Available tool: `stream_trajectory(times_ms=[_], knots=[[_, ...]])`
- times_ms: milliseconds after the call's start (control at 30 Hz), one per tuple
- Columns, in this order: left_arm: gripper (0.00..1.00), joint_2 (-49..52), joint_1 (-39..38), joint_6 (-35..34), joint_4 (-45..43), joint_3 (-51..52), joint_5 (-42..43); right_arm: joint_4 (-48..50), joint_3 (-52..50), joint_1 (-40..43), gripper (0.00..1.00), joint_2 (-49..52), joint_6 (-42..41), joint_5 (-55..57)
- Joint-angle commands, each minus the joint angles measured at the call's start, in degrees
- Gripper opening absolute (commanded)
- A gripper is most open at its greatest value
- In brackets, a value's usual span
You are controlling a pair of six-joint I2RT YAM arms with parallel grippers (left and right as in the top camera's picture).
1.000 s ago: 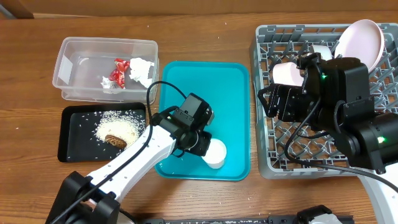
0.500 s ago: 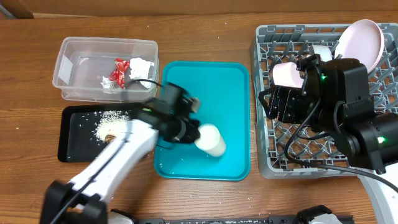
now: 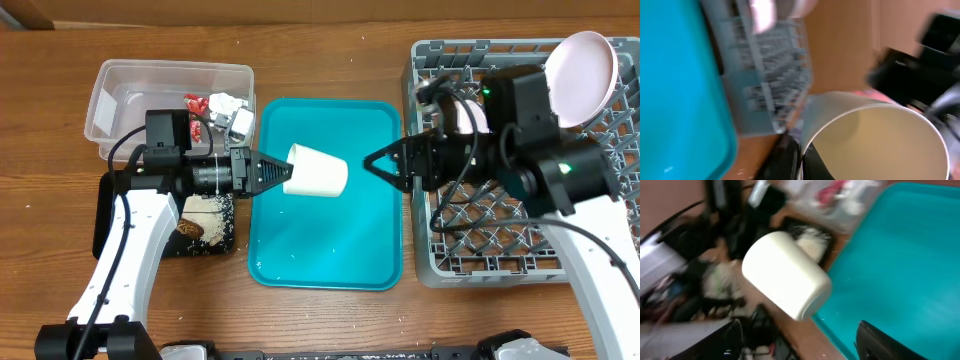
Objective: Sort waste into correct bins and load items into the dishwasher
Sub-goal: 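Lift the white cup with the left gripper toward the right gripper, then grasp the white cup with the right gripper from the left gripper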
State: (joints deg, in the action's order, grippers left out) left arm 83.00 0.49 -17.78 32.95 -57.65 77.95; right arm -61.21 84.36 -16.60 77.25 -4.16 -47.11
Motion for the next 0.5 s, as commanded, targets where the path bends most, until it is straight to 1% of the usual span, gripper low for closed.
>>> stream_trajectory(times_ms=[0, 267, 467], knots=[[0.04, -0.8, 0.2, 1.0, -1.8, -1.1, 11.8, 1.4, 0.8, -1.6, 0.75, 1.5, 5.9, -13.8], [0.04, -0.9, 0.2, 1.5, -4.3, -1.1, 12.5, 3.8, 0.8, -7.4, 0.75, 4.2, 5.9, -12.9], [0.04, -1.0, 0.2, 1.5, -7.0, -1.1, 12.6, 5.4, 0.8, -8.2, 0.75, 4.2, 5.9, -10.8]])
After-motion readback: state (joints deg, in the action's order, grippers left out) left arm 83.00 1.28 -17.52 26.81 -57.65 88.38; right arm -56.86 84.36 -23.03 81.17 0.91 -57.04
